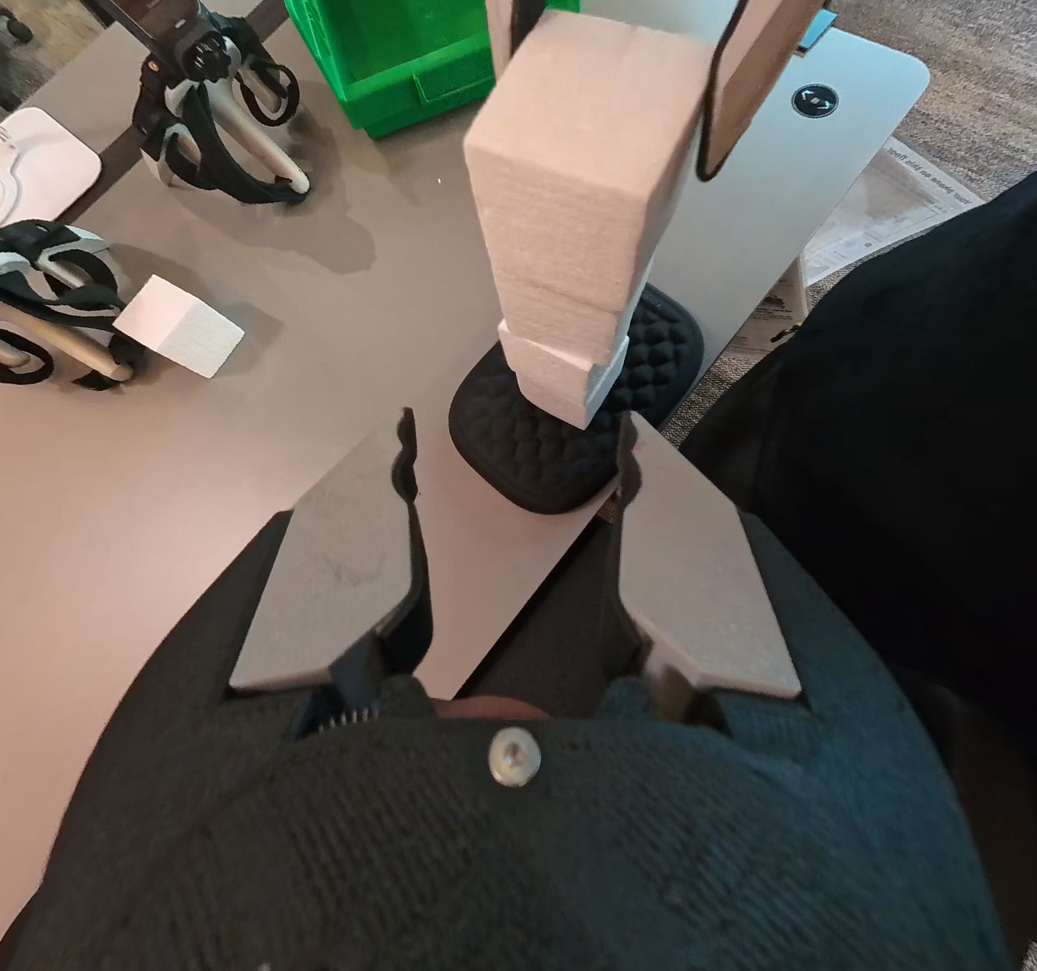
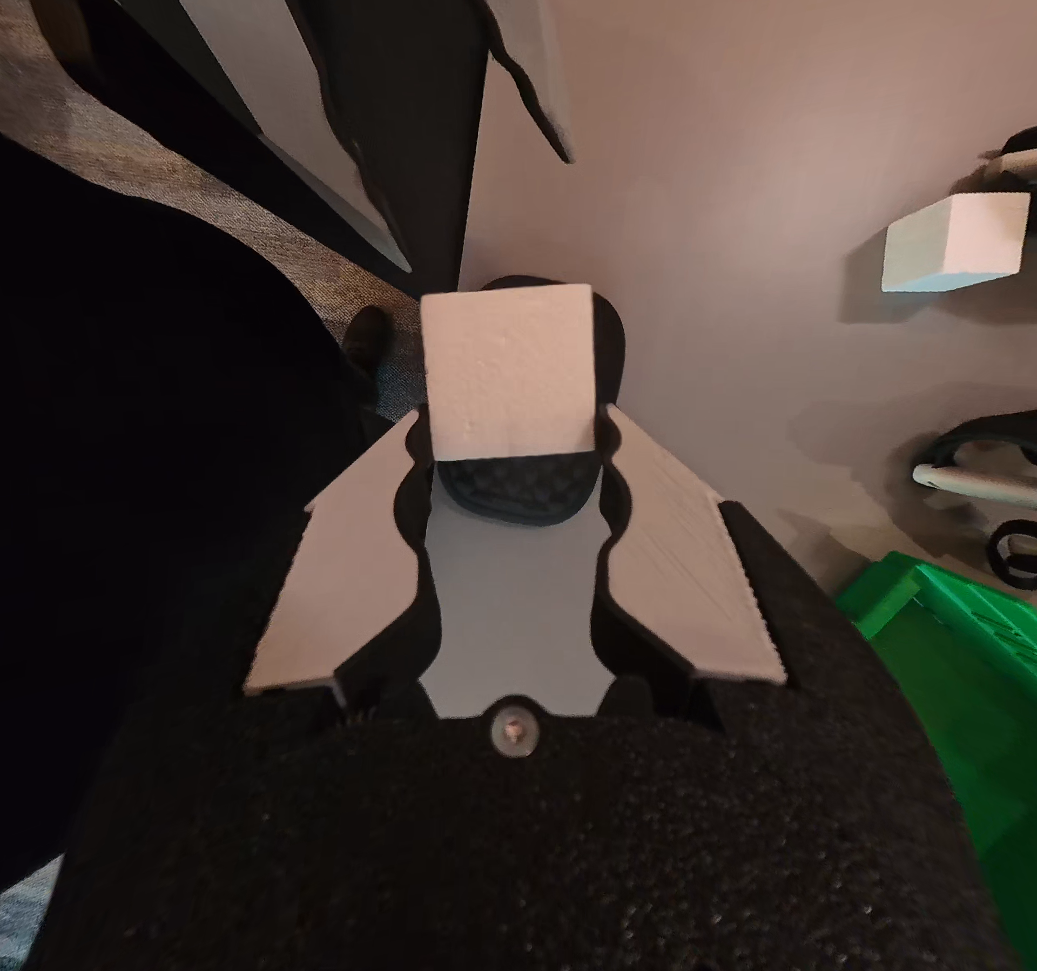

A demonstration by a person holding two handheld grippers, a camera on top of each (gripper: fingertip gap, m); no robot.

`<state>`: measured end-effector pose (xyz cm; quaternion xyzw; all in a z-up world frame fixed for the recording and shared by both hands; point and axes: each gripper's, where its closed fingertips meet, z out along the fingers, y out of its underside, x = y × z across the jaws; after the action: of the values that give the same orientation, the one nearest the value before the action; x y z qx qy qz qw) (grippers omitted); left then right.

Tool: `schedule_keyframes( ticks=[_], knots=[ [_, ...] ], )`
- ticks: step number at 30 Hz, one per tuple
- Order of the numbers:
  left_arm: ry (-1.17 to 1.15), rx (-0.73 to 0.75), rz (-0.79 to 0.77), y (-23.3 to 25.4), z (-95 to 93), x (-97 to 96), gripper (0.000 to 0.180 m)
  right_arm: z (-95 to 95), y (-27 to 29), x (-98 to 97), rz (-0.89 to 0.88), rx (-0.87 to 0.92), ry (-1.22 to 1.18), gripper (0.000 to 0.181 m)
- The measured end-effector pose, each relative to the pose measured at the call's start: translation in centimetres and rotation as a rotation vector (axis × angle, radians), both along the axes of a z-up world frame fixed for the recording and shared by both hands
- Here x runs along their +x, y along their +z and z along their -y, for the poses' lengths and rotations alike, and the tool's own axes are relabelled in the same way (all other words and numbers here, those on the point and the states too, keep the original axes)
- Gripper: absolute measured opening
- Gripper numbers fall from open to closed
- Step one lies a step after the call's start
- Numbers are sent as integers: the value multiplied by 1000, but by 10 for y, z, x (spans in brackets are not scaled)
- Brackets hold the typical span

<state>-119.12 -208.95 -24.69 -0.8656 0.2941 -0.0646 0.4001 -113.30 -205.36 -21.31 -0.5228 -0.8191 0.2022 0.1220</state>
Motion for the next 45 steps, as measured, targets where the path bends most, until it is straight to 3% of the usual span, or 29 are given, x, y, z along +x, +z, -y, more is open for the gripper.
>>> schedule_keyframes(
  ticks=[5, 8, 11, 15, 20, 25, 27, 28, 34, 41, 45],
  knots=[
    [24, 20, 9, 4, -2, -3, 70, -7, 30, 0, -65, -110, -8, 66],
    [60, 30, 8, 5, -5, -9, 71, -35, 60, -18, -187, -218, -46, 65],
    [134, 37, -25, 4, -11, -20, 73, -99, 63, -60, -321, -217, -143, 67],
    [206, 36, -43, 8, -15, -30, 73, -176, -4, -126, -265, -166, -259, 70],
    [337, 55, -21, 28, -23, -39, 77, -225, -109, -187, -47, -46, -225, 74],
    [440, 48, -20, 45, -20, -40, 78, -222, -152, -211, 72, -5, -72, 73],
    [482, 43, -15, 48, -17, -41, 78, -223, -162, -214, 99, 29, -44, 54],
    [496, 36, -11, 47, -15, -40, 77, -222, -162, -214, 100, 28, -39, 54],
    [494, 19, 2, 40, -6, -35, 77, -203, -112, -193, 27, -29, -61, 54],
    [365, 40, 55, 44, -1, -20, 77, -120, 41, -97, -77, -167, -3, 54],
    [288, 65, 90, 48, 3, -10, 78, -63, 84, -42, -66, -151, 48, 54]
  ],
)
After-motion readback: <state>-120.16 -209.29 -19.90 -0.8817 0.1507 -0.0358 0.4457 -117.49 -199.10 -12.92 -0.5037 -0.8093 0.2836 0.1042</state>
